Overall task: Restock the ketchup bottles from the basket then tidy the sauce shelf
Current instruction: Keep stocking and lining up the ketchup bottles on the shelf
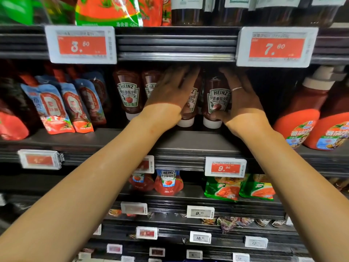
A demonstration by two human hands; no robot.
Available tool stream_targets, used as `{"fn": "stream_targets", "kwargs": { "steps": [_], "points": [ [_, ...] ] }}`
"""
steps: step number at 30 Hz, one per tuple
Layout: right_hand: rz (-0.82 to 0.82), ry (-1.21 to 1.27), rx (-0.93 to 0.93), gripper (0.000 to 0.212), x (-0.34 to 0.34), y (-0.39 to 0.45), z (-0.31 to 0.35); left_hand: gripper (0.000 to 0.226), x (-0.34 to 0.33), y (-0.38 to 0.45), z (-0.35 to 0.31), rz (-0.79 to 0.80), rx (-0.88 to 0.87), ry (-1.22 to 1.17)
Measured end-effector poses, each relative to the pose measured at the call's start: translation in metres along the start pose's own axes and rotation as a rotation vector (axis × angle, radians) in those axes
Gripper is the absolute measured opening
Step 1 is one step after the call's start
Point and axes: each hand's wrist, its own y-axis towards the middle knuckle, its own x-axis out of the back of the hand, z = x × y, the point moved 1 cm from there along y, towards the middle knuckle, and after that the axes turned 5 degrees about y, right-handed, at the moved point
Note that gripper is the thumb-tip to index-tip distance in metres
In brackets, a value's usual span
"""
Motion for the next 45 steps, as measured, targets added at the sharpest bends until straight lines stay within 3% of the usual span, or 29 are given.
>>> {"fn": "stream_targets", "kwargs": {
  "steps": [4,8,21,23,25,28,33,37,45],
  "points": [
    [-0.011,0.000,0.003,0.110,-0.004,0.002,0.000,0.086,-0.009,0.006,0.003,-0.031,0.005,0.149],
    [-0.039,-0.046,0.019,0.107,-0.011,0.006,0.001,0.094,-0.014,0.009,0.006,0.021,0.044,0.242],
    [-0.061,-0.011,0.049,0.106,-0.018,0.009,-0.004,0.102,-0.014,0.003,0.010,-0.019,0.047,0.172],
    [-0.097,0.085,0.011,0.110,-0.021,0.004,-0.007,0.102,-0.011,-0.010,0.018,-0.094,0.137,0.130],
    [-0.138,0.191,-0.097,0.113,-0.025,-0.002,-0.009,0.103,-0.008,-0.028,0.027,-0.198,0.354,0.016],
    [-0.162,0.130,-0.263,0.103,-0.035,-0.010,-0.011,0.107,-0.012,-0.053,0.040,-0.295,0.694,-0.248],
    [-0.041,0.014,-0.334,0.072,-0.040,-0.008,-0.012,0.111,-0.036,-0.062,0.062,-0.131,0.943,-0.531],
    [0.012,0.029,-0.380,0.070,-0.040,-0.005,-0.014,0.098,-0.049,-0.064,0.076,-0.050,1.068,-0.751],
    [-0.007,0.051,-0.425,0.069,-0.042,-0.009,-0.016,0.081,-0.051,-0.070,0.078,-0.031,1.049,-0.737]
  ]
}}
